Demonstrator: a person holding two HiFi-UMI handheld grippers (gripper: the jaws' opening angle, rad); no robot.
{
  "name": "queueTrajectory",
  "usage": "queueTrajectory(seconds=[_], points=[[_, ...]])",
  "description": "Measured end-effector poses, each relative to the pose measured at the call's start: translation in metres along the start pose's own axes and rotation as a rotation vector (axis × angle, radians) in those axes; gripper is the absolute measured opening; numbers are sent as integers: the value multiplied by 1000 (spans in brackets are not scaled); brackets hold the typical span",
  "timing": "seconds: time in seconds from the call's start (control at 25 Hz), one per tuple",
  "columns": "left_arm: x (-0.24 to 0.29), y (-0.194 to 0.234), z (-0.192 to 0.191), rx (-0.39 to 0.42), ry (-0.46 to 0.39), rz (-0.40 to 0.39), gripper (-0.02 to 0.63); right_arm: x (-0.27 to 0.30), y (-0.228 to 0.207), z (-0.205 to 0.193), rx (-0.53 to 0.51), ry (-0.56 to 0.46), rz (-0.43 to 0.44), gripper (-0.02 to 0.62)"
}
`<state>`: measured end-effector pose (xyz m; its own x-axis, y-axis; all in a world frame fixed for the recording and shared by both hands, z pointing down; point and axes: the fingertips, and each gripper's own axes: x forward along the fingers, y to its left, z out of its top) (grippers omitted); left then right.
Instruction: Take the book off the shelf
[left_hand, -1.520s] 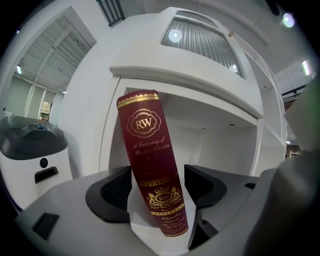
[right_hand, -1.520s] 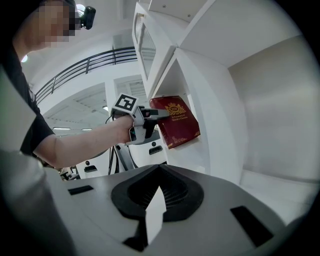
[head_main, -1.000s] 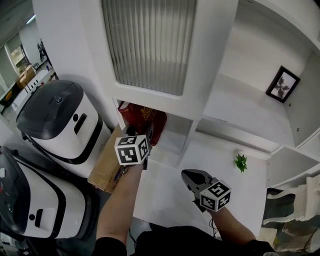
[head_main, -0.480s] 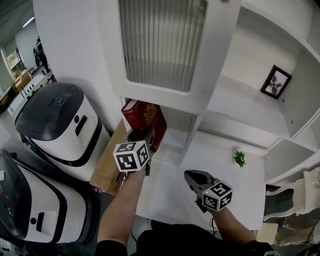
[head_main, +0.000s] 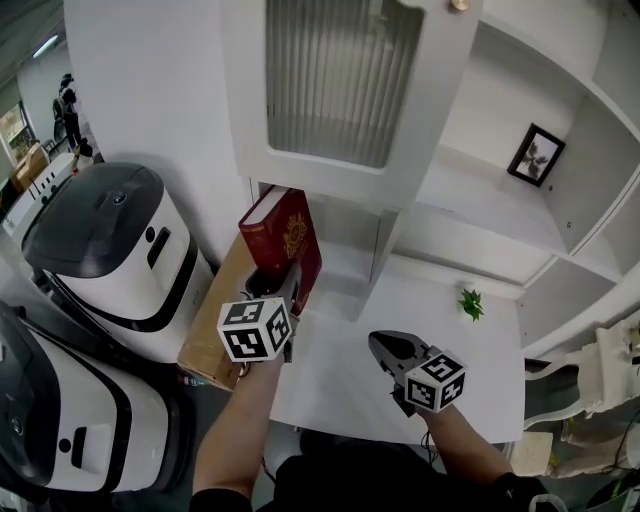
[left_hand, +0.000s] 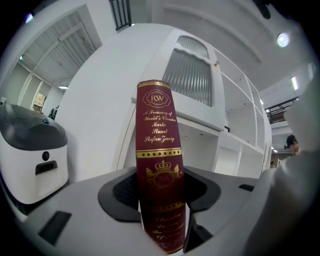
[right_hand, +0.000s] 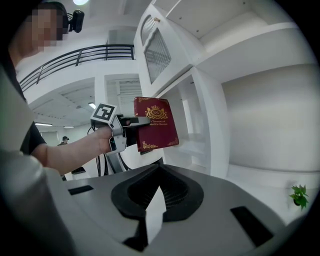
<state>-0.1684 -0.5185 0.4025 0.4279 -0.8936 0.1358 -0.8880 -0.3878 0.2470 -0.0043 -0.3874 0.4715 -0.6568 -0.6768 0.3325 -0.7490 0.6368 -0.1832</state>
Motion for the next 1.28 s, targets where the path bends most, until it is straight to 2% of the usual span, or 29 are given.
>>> queueTrajectory(seconds=[0.28,0.48,0.8,1.12,1.28], points=[[-37,-29,-9,46,-14,14,221,-23,-4,7,-6,-48,11,15],[-50,-70,-20,94,-24,44,221,-51,-15,0,7,-67,49,15],[-74,-155,-45,97,-34,93,221,-128,-61,-31,48,-64,63,15],[-68,-267,-76,126,-2,43,221,-217,-112,-56,63,-83,33,15],[-57,-314,-90,146,17,-7,221,-255,-138,-59,53,-103,-12,14]])
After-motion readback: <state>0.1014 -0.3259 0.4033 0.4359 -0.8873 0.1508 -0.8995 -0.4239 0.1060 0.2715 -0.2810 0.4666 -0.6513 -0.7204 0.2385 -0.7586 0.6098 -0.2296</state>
